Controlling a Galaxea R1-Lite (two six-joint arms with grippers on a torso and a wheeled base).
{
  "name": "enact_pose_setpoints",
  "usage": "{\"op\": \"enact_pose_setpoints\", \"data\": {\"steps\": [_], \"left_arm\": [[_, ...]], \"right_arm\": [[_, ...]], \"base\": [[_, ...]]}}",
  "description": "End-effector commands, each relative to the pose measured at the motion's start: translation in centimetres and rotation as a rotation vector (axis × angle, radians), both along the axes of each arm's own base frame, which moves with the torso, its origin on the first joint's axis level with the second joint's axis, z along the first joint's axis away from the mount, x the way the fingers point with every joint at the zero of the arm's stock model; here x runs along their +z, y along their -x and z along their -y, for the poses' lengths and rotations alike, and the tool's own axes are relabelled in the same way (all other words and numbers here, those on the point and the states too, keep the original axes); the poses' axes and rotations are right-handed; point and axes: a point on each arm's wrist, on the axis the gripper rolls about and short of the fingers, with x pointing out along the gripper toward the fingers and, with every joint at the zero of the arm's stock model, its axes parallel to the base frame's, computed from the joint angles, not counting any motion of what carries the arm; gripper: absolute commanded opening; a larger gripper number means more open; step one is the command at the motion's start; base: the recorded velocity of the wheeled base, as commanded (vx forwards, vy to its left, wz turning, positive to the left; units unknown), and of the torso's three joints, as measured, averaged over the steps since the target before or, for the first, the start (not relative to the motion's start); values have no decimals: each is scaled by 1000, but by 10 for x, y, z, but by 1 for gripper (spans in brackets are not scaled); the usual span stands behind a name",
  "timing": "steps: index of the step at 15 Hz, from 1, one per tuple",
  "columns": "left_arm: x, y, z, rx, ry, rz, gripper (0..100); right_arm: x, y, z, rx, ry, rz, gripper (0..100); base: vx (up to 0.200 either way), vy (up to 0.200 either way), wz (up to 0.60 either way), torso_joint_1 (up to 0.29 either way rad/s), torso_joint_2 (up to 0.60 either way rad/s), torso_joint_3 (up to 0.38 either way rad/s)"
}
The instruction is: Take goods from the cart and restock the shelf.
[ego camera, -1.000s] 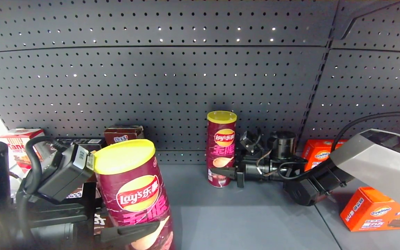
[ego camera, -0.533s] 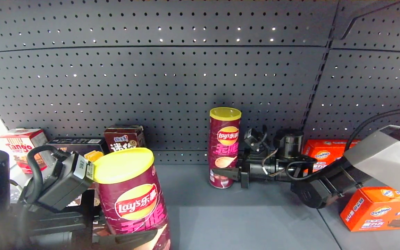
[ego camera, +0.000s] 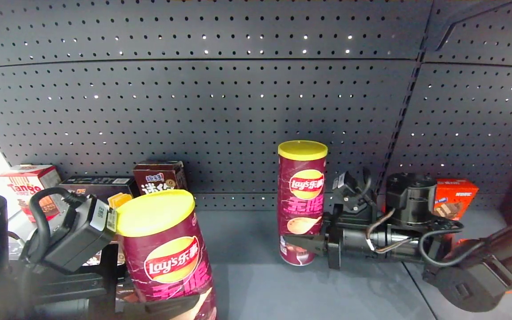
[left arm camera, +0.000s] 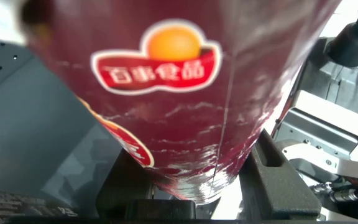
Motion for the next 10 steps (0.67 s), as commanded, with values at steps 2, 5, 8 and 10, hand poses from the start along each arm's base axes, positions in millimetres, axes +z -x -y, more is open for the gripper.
{"op": "enact_pose_setpoints", "data": {"steps": [2, 5, 8, 10], "left_arm": [[-7, 10, -5, 1, -6, -11, 0], [-10, 18, -9, 3, -4, -11, 0], [-9, 18, -9, 3, -2, -7, 0], [-7, 16, -8, 3, 1, 0, 0]], "right_arm": [[18, 38, 11, 17, -23, 32, 0], [8, 63, 17, 46, -18, 26, 0], [4, 73, 22, 35, -7, 13, 0], [-1, 74, 22, 34, -9, 18, 0]], "base": [[0, 0, 0, 0, 0, 0], [0, 0, 0, 0, 0, 0], [0, 0, 0, 0, 0, 0], [0, 0, 0, 0, 0, 0]]}}
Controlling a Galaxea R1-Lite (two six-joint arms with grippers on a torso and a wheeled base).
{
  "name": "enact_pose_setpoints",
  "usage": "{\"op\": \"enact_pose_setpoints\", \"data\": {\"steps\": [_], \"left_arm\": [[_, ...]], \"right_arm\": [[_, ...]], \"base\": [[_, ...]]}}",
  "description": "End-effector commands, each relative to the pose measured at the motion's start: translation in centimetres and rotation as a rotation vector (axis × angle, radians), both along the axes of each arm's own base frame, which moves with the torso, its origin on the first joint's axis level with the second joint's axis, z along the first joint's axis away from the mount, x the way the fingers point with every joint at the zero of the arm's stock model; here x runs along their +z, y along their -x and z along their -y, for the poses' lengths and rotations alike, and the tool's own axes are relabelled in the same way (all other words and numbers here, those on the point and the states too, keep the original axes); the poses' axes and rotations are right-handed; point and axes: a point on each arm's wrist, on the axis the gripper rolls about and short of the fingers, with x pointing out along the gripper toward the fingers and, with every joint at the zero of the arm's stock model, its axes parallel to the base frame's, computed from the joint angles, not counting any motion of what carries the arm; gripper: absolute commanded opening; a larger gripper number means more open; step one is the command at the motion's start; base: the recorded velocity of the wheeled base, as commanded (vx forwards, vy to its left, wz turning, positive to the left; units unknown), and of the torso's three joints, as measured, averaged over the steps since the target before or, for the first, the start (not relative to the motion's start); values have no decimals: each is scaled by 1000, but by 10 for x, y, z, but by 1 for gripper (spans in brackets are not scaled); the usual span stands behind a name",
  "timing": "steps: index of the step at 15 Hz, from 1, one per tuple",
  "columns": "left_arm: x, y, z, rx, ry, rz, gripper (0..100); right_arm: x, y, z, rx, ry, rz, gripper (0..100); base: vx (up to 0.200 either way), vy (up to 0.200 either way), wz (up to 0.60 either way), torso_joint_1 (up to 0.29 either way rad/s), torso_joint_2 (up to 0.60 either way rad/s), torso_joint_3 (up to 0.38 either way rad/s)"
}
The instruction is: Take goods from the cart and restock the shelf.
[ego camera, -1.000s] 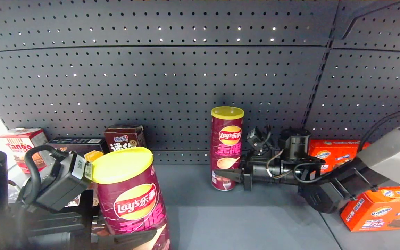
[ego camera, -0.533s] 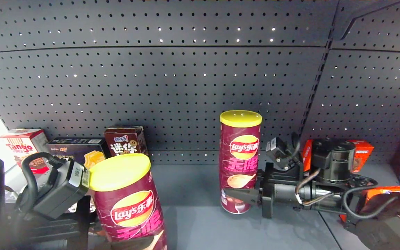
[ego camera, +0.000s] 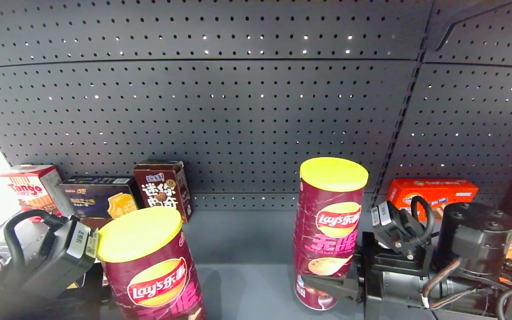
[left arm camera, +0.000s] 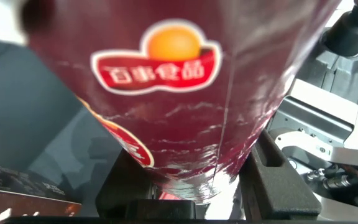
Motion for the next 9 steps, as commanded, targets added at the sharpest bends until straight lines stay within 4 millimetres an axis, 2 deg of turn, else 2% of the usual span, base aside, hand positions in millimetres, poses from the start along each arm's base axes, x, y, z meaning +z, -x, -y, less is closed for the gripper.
{"op": "enact_pose_setpoints", "data": {"steps": [1, 5, 9], "left_arm": [[0, 0, 0, 0, 0, -1, 0], [3, -1, 1, 0, 5, 9, 0], [6, -6, 3, 0, 6, 12, 0]], "right_arm": [[-9, 2, 0, 5, 10, -11, 0], [-30, 1, -5, 19, 28, -34, 0], [-38, -4, -10, 22, 38, -46, 0]], "base": [[0, 0, 0, 0, 0, 0], [0, 0, 0, 0, 0, 0], [0, 0, 0, 0, 0, 0]]}}
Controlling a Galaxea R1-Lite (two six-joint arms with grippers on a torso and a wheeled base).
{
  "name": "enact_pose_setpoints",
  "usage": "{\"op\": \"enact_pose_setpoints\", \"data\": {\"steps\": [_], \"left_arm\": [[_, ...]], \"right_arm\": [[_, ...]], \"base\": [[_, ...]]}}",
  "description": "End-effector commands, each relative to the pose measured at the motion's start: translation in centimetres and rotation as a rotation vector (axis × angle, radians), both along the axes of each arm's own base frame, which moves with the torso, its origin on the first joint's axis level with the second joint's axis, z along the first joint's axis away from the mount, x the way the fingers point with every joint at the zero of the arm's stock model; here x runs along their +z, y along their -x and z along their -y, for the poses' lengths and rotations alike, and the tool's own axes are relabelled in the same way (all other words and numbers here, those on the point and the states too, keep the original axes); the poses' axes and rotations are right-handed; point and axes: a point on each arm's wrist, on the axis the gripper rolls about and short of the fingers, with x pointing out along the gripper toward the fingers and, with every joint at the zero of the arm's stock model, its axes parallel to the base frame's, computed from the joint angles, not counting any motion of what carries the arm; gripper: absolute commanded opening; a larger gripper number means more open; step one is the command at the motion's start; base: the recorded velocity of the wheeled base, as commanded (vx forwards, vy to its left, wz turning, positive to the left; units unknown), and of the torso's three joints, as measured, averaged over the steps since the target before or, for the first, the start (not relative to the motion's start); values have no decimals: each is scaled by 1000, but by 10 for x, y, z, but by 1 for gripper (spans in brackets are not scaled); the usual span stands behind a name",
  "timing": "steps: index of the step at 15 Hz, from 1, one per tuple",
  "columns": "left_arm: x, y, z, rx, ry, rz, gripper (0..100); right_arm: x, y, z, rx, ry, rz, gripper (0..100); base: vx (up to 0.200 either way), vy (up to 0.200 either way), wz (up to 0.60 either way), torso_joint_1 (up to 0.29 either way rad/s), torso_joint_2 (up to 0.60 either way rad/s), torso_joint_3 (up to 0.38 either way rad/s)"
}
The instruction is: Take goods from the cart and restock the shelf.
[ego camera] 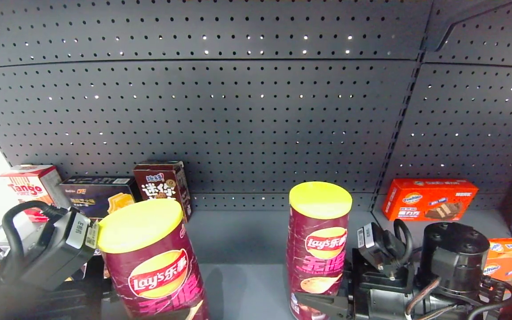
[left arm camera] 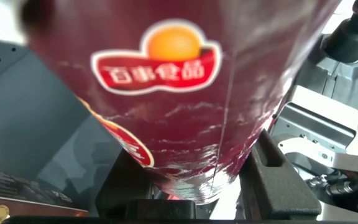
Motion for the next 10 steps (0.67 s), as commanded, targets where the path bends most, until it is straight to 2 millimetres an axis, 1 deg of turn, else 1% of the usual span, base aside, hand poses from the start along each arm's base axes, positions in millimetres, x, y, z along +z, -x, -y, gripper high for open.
{"op": "enact_pose_setpoints", "data": {"steps": [1, 4, 10], "left_arm": [[0, -2, 1, -1, -2, -3, 0], [0, -5, 3, -3, -4, -6, 0], [-1, -8, 4, -3, -7, -12, 0]], "right_arm": [[-7, -3, -2, 1, 15, -19, 0], [-13, -6, -4, 0, 26, -34, 0], [-17, -15, -12, 0, 14, -18, 0]], "base": [[0, 0, 0, 0, 0, 0], [0, 0, 0, 0, 0, 0], [0, 0, 0, 0, 0, 0]]}}
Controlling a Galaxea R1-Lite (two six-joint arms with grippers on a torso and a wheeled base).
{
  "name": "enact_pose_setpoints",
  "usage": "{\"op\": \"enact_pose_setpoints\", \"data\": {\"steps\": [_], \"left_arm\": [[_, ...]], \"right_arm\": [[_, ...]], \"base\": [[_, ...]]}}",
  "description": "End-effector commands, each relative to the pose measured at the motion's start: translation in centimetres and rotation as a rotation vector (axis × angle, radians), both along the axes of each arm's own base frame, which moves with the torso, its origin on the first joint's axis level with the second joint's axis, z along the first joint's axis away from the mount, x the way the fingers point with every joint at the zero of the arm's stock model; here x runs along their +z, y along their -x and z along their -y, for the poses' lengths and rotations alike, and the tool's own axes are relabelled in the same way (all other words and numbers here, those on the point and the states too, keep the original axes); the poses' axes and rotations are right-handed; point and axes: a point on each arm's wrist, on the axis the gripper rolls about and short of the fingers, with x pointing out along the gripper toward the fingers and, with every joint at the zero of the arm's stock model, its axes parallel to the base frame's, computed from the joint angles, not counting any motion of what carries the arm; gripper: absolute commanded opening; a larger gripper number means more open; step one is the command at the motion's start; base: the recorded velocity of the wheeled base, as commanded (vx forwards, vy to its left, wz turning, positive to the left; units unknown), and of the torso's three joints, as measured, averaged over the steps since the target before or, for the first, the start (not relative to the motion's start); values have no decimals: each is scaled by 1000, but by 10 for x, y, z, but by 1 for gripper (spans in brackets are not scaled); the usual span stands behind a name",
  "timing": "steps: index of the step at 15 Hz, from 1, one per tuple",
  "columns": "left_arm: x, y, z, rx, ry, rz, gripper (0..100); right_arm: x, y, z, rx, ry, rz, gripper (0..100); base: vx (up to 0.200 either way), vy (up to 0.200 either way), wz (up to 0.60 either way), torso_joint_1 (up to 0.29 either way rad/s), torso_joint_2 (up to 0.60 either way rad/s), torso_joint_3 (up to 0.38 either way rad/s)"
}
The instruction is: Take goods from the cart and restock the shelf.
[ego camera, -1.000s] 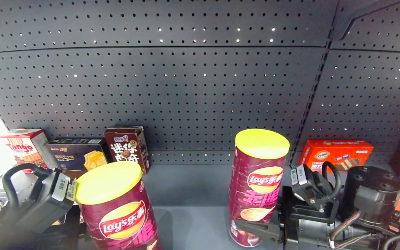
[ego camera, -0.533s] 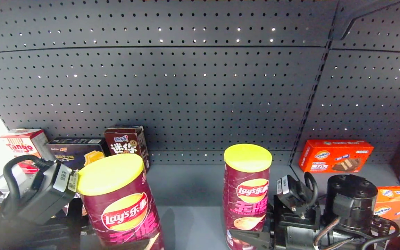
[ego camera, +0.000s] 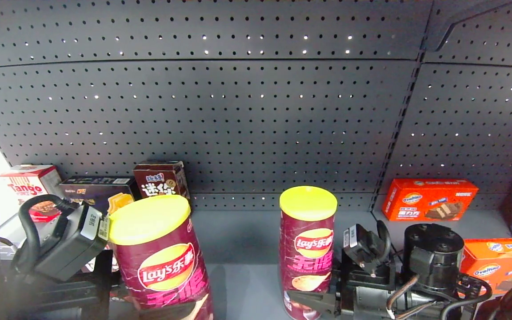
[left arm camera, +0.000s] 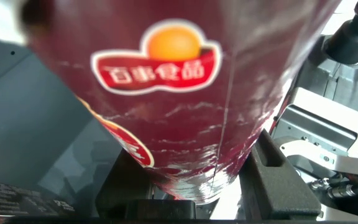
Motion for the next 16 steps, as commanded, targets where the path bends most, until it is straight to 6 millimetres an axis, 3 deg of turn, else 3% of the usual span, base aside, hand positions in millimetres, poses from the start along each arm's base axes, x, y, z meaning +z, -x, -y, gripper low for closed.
{"op": "enact_pose_setpoints", "data": {"steps": [1, 3, 4, 8, 11, 14, 16], "left_arm": [[-1, -1, 0, -1, -3, -5, 0], [-2, -1, 1, -1, -4, -8, 0], [-2, -1, 0, -1, -5, -9, 0], [-2, 0, 0, -1, -5, -9, 0], [-2, 0, 0, -1, -4, -8, 0], [-1, 0, 0, -1, -3, -6, 0], [-1, 0, 0, 1, -3, -5, 0]], "right_arm": [[-6, -2, -2, 1, 11, -14, 0], [-6, -2, -3, 3, 12, -15, 0], [-6, -2, -2, 5, 13, -15, 100], [-5, 1, 1, 0, 14, -13, 100], [2, 14, 13, -3, 9, -7, 100], [21, 39, 35, -16, -23, 34, 100], [40, 44, 57, -107, -68, 112, 100]], "base": [[0, 0, 0, 0, 0, 0], [0, 0, 0, 0, 0, 0], [0, 0, 0, 0, 0, 0], [0, 0, 0, 0, 0, 0], [0, 0, 0, 0, 0, 0], [0, 0, 0, 0, 0, 0], [0, 0, 0, 0, 0, 0]]}}
